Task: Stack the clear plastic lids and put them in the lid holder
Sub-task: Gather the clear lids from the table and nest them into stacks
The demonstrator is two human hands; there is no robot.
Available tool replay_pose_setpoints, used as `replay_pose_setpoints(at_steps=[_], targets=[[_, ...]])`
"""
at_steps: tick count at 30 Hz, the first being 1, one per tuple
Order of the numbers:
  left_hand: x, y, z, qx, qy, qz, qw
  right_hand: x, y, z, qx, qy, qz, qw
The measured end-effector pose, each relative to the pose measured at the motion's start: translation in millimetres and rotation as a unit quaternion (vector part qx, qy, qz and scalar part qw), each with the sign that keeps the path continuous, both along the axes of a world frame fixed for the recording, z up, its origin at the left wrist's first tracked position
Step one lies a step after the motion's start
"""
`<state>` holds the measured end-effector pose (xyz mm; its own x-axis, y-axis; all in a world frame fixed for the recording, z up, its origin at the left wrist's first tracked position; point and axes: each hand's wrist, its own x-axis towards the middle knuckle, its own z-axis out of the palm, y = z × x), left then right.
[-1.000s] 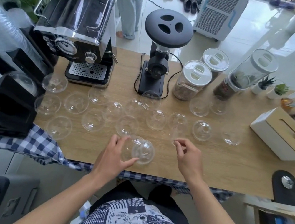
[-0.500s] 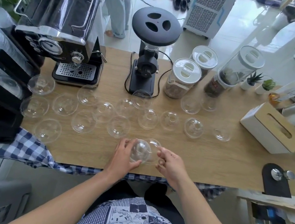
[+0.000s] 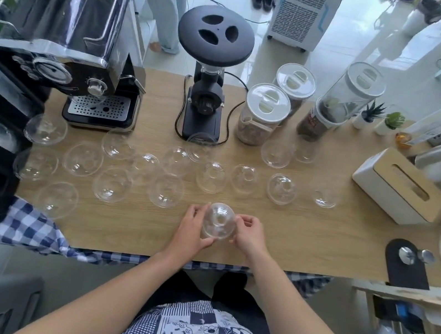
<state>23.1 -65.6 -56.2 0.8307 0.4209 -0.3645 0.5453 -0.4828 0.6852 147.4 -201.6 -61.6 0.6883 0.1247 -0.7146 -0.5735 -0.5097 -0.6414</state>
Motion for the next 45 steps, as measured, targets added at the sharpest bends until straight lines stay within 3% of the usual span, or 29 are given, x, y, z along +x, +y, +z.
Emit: replay_pose_setpoints(at_steps=[7,13,16,19,27,38,45], targets=[[27.4,6.8,21.9,-0.016,0.014,-0.020,1.000,48.8,-32.5,24.7,-0.090,-0.105,0.067,0.988],[53.2,54.7,34.1,0.111,-0.018,0.057,0.992,123.7,-79.8,43.1,-0.201,-0.280,0.125,0.931],[72.3,63.7,34.3,0.133,0.039,0.045,0.989,155.1,-100.4,43.2,-0.305,-0.283,0.166,0.894],[89.0,60.9,31.6,0.143,0.072,0.032,0.987,178.1,-114.0,39.3,-0.340,-0.244,0.198,0.886],[106.7,51.3,15.9,0.161,0.095,0.037,0.982,198.2,-117.1,25.8,-0.313,-0.190,0.213,0.906],[105.8,51.8,15.7,0.159,0.060,0.029,0.985,198.6,-121.3,22.4,-0.263,-0.242,0.193,0.914],[73.3,50.9,33.8,0.151,-0.035,0.039,0.987,161.1,-120.2,37.9,-0.191,-0.255,0.188,0.929]])
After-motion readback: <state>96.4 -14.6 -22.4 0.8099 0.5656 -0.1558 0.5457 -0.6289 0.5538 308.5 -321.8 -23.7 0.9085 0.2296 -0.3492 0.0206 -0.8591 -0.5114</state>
